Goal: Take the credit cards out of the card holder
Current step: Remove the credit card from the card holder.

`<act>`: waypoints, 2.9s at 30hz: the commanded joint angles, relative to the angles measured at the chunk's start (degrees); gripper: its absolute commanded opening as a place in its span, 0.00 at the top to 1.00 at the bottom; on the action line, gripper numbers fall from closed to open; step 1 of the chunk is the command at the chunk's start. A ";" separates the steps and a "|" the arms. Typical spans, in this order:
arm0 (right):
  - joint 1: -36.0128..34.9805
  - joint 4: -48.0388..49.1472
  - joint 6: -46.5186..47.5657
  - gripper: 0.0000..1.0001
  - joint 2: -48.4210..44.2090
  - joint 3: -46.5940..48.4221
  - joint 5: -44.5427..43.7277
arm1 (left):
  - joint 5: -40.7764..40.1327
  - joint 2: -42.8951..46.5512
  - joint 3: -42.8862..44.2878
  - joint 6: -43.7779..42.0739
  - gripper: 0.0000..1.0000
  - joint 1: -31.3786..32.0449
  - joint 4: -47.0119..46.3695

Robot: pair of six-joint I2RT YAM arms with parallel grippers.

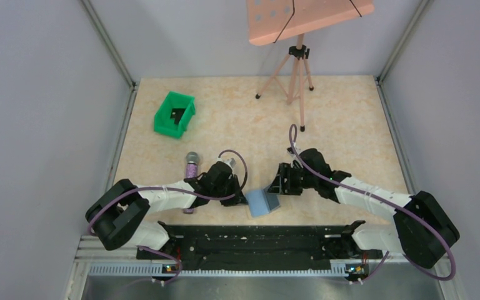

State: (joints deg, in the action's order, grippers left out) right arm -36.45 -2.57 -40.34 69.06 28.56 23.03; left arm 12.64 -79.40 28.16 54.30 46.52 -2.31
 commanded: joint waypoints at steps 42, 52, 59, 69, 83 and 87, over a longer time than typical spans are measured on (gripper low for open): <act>-5.99 -11.83 1.39 0.45 -3.25 8.97 -10.11 | -3.36 8.60 3.80 -0.96 0.83 0.10 9.00; -6.01 -7.16 -0.62 0.52 -4.95 9.48 -6.17 | -1.46 8.99 4.13 -0.50 0.81 0.06 6.66; -5.96 0.67 -1.44 0.60 -0.11 4.99 -3.12 | -1.60 6.75 3.80 -0.57 0.83 0.06 5.01; -3.51 7.81 -0.04 0.59 7.45 1.27 1.76 | -1.54 3.43 1.20 0.28 0.86 0.06 0.65; -2.58 17.11 -0.62 0.74 13.85 -2.18 8.24 | -1.50 -1.20 0.72 -0.20 0.87 0.08 -0.58; -2.60 17.25 -0.66 0.75 13.99 -2.12 8.44 | -1.96 -0.99 0.15 -0.45 0.88 0.07 0.25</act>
State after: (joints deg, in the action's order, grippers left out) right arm -39.57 11.07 -41.39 82.91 26.61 30.17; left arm 11.31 -80.16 29.54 54.17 46.50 -1.74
